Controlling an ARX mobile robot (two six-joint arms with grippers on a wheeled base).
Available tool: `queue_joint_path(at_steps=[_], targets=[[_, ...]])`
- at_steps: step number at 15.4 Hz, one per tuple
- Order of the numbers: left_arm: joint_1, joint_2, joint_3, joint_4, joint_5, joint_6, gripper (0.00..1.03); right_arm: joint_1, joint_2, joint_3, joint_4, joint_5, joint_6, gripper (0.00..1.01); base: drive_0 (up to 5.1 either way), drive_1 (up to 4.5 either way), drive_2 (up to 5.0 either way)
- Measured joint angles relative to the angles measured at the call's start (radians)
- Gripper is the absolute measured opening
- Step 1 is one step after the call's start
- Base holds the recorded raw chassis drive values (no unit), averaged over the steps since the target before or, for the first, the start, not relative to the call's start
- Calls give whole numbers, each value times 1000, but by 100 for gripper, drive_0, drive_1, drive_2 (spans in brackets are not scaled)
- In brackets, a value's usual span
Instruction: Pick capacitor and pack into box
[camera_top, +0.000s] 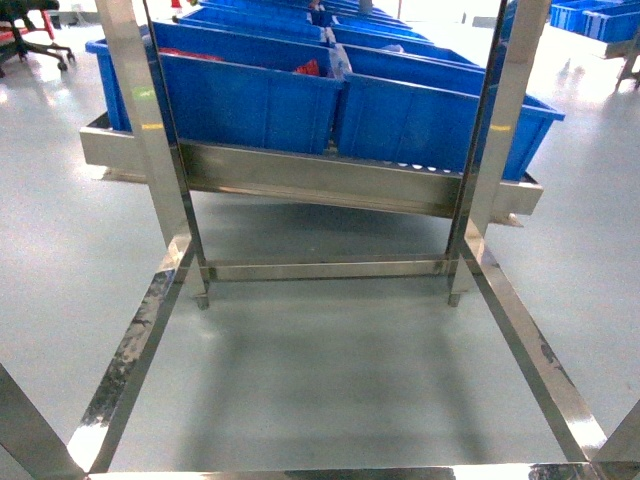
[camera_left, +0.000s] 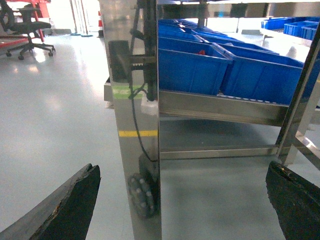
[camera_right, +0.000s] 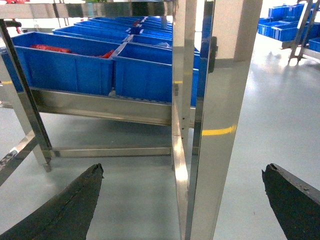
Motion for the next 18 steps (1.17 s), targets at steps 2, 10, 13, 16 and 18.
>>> queue_joint_path(at_steps=[2,10,13,16,18], targets=[[0,0,0,0,0,0,98,0,0,0,0,0,0,98,0,0,0],[0,0,0,0,0,0,98,0,0,0,0,0,0,98,0,0,0],[0,0,0,0,0,0,98,0,0,0,0,0,0,98,0,0,0],[0,0,0,0,0,0,98,0,0,0,0,0,0,98,0,0,0],[0,0,0,0,0,0,98,0,0,0,0,0,0,98,0,0,0]])
